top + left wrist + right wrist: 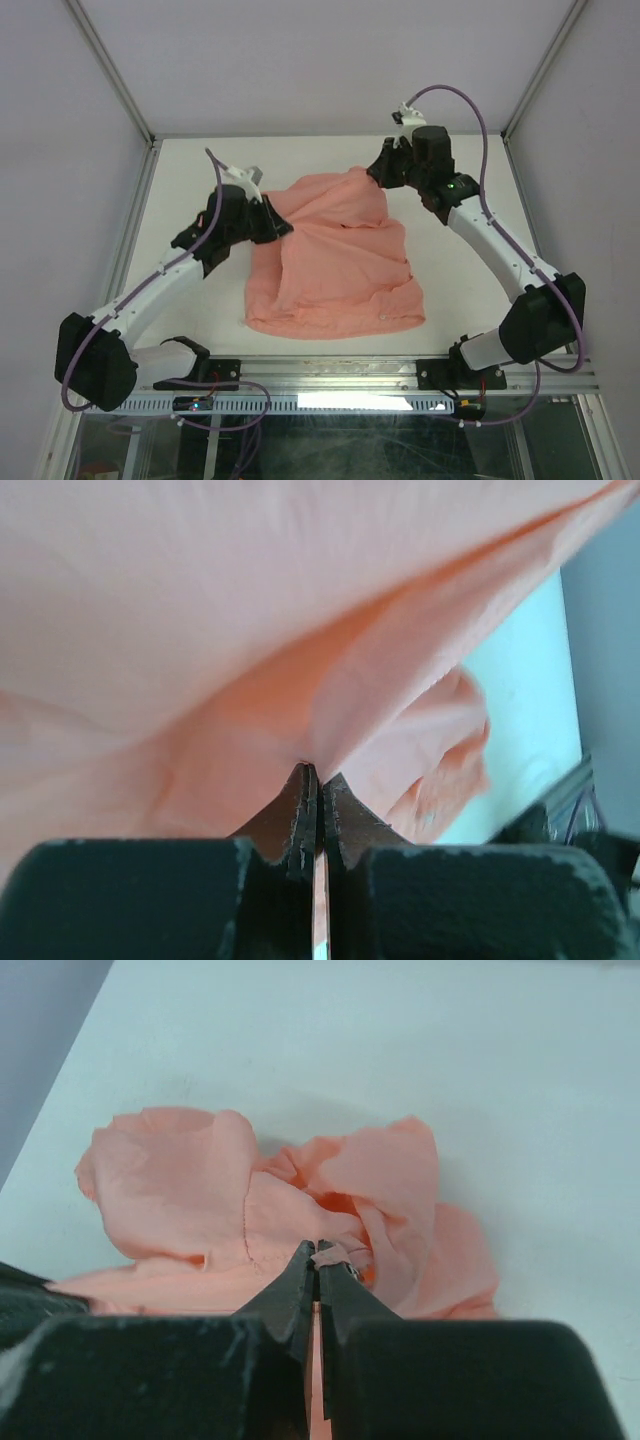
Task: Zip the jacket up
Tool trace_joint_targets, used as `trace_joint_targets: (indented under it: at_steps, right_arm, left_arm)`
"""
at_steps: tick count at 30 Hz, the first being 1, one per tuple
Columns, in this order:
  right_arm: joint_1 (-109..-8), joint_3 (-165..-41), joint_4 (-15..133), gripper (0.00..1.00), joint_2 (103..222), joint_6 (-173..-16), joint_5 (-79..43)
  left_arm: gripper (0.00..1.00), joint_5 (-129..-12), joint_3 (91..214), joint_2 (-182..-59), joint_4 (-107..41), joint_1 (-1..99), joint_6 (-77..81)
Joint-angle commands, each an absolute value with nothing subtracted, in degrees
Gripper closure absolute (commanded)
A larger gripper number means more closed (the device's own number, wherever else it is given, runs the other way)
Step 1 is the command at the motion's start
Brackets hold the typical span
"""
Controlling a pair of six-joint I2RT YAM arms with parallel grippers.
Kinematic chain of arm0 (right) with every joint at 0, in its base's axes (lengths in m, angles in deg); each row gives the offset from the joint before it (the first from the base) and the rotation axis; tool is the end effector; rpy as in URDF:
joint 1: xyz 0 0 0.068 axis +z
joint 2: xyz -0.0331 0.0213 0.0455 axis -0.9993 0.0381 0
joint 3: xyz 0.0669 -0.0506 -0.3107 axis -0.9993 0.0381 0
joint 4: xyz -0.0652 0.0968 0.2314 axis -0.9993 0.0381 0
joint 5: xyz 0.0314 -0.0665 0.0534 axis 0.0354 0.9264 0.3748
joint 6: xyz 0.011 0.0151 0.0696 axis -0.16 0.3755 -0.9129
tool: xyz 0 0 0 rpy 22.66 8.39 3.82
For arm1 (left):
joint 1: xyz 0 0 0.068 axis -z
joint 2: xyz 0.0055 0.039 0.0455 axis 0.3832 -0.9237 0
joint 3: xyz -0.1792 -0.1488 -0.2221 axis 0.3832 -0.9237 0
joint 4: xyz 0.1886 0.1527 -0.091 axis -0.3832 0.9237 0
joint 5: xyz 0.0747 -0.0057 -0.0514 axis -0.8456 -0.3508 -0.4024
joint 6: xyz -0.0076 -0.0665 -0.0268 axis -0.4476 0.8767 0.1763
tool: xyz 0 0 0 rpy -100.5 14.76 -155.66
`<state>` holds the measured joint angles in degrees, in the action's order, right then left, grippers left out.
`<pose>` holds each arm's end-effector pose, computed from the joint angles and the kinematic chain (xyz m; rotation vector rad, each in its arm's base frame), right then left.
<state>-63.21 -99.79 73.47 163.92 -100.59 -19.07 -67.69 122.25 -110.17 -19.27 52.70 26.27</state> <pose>0.3136 0.1540 0.3841 -0.3107 2.0354 0.5710 0.2046 -0.1324 0.2828 0.0126 2.2999 -0.8381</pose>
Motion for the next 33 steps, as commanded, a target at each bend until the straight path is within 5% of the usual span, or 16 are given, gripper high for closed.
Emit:
trace_joint_targets:
  at_steps: [1, 7, 21, 33]
  right_arm:
    - [-67.95, -110.16, 75.29, 1.0, 161.12, -96.88, -18.32]
    - [-69.65, -112.68, 80.27, 1.0, 154.77, -95.5, -20.79]
    - [-69.71, -85.36, 72.52, 1.0, 142.53, -102.85, -26.72]
    - [-75.7, -89.04, 76.06, 1.0, 146.78, -100.43, -19.79]
  left_arm:
    - [1.0, -68.81, 145.23, -114.92, -5.03, 45.68, 16.04]
    - [1.0, -70.17, 163.79, -117.99, 2.28, 44.46, 10.48]
    - [1.0, -73.05, 134.74, -107.37, -1.47, 44.47, 8.44]
    - [1.0, -78.9, 128.63, -104.57, 0.03, 44.33, 10.99]
